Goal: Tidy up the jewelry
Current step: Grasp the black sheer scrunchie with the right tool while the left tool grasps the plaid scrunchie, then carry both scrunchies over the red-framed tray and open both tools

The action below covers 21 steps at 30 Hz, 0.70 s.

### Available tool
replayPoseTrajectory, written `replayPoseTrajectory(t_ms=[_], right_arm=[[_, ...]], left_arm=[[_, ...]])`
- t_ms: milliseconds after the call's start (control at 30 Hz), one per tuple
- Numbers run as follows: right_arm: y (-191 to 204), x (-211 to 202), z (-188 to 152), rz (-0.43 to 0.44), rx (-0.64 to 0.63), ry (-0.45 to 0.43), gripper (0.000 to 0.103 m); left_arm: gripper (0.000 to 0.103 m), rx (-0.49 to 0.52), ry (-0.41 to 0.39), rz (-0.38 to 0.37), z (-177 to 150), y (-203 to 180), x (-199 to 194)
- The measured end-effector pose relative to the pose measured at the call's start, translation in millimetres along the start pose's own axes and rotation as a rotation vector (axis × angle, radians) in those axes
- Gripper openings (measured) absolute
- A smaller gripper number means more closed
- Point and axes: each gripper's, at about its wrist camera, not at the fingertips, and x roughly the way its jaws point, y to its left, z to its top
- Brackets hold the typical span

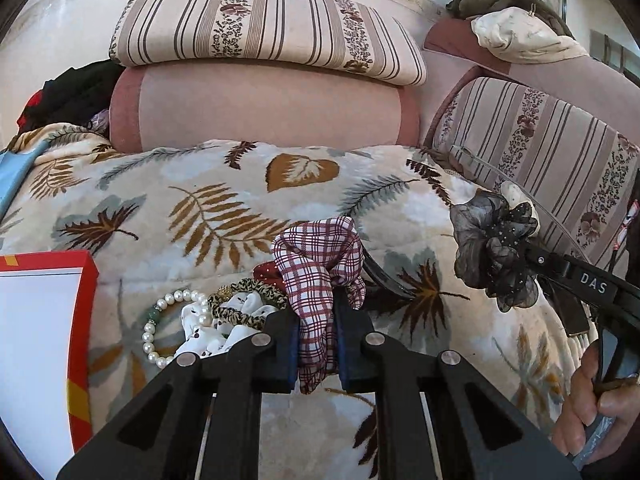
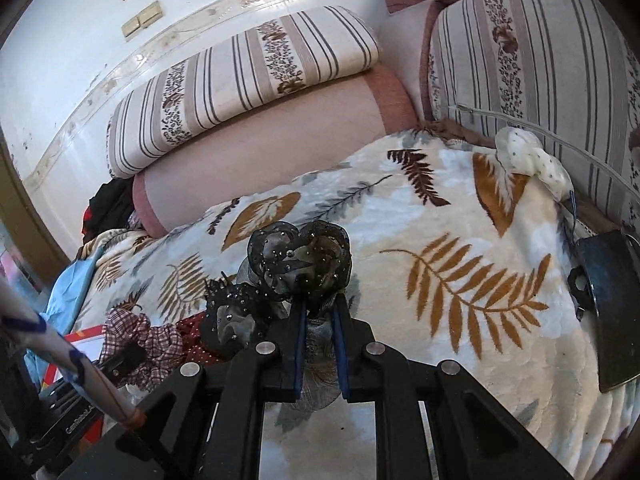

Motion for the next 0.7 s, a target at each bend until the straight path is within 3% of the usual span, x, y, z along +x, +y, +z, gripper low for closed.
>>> replayPoseTrajectory(t_ms=[333,700], right_arm=[[30.9,-10.2,-9.7,0.037,-0.078,-0.014,0.014],[112.0,-24.7,-25.5,0.140,-0.151,0.041,0.016]], left_arm=[[0.014,-0.035,-0.008,0.014,5.1,15.8,-18.4],[0.014,-0.144,-0.025,0.070,11.5,79.7,-58.5]])
